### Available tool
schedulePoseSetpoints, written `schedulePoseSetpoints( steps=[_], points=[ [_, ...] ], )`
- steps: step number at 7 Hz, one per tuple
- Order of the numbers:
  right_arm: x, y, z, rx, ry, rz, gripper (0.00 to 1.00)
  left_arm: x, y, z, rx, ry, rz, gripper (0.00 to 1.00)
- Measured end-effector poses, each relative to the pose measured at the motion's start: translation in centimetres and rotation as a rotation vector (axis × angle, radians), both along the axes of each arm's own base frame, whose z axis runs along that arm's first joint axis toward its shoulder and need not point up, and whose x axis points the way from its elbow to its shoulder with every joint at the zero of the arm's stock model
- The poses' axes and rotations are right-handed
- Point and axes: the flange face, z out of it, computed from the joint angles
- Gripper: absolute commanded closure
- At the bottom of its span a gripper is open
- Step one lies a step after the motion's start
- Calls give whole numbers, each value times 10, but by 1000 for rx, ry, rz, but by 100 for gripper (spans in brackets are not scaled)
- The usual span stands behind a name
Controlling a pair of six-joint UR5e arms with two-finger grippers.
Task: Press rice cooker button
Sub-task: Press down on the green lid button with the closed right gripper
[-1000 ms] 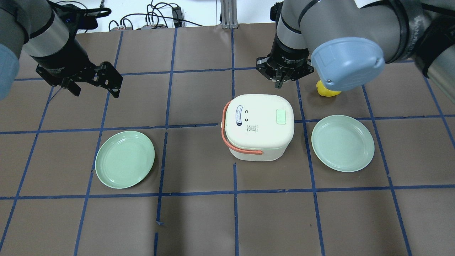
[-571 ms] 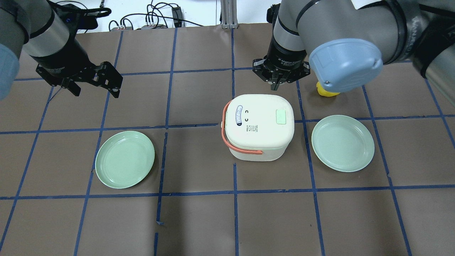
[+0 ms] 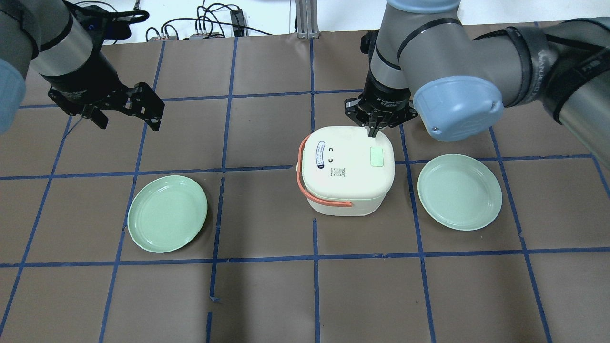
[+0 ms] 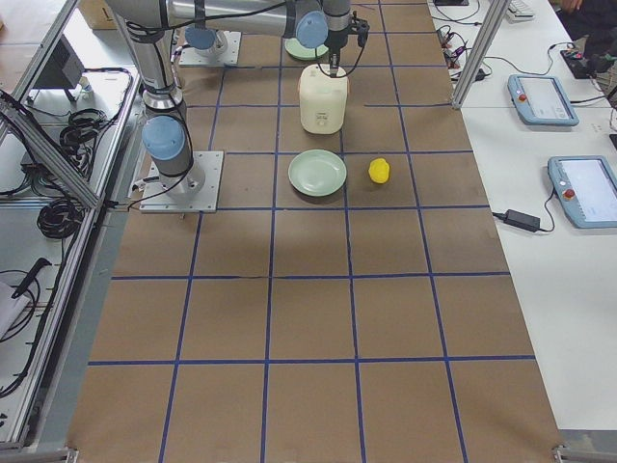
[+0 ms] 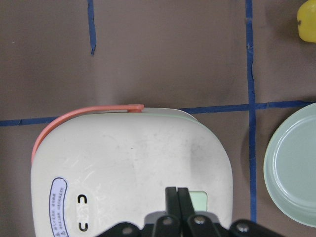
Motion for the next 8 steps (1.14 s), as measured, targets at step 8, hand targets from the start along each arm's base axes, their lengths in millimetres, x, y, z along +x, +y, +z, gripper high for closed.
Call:
schedulePoseSetpoints(
  steps=[8],
  points=[
    [-9,8,-31,45,11,-5,85,0,0,0,0,0,0,0]
  ],
)
